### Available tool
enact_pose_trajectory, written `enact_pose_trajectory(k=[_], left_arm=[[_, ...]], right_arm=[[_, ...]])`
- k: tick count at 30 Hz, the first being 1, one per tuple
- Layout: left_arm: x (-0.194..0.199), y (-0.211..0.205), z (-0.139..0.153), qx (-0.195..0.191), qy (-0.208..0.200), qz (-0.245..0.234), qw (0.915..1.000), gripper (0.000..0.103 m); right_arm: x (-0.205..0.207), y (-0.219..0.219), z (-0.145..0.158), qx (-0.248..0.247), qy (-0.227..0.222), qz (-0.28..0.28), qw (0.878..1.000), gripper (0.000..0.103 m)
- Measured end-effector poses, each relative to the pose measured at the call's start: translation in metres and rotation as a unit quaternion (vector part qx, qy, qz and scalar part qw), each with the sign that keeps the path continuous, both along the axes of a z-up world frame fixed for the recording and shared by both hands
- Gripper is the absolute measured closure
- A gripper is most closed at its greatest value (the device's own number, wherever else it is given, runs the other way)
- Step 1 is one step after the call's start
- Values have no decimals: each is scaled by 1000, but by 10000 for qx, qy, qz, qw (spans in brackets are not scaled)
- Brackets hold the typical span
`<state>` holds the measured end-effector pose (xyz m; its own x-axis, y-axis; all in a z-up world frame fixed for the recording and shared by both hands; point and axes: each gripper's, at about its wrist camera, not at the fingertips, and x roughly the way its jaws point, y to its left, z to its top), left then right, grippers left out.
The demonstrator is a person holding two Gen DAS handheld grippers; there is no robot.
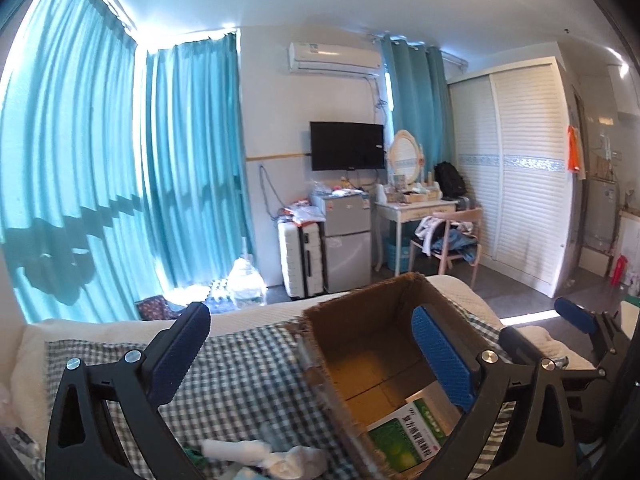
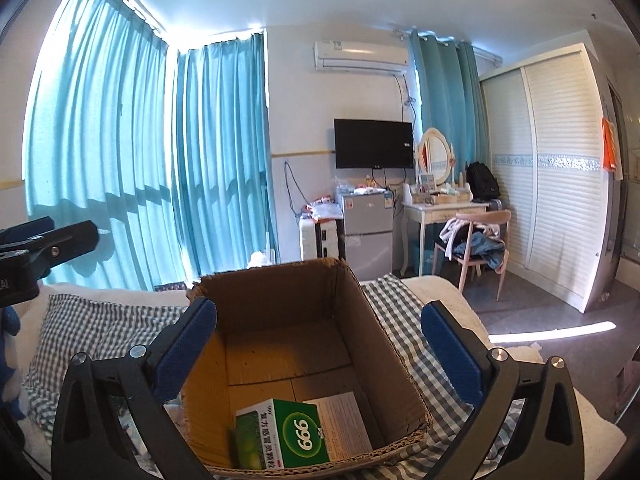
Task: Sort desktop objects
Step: 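Move both grippers back over the items on the bed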
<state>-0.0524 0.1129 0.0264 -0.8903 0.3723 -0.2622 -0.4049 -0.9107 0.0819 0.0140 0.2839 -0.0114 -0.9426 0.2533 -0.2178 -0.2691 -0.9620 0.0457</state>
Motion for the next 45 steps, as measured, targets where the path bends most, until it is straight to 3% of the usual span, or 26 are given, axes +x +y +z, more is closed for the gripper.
enact_pose_trajectory(k=[8,16,23,27,33,42,45], left_arm=[[22,-64,12,15,61,743,9972,0],[26,-134,13,343,-31,1549,9873,0],[32,-171,4,376,-26,1985,9794,0],[37,-187,-1,448,-126,1843,9818,0],[35,-205,-8,429,-167,2086,9769,0],[6,-220,-47,380,-591,2216,9726,0],[-6,-225,-61,418,-752,2211,9715,0]], right_arm=[[23,-27,19,189,384,184,9989,0],[33,-51,27,-104,885,701,9936,0],[21,-90,24,82,818,1020,9914,0],[15,-110,19,201,762,1248,9890,0],[5,-131,7,273,602,1609,9847,0],[-22,-168,-24,453,116,2166,9751,2],[-33,-179,-40,555,-114,2306,9714,9]])
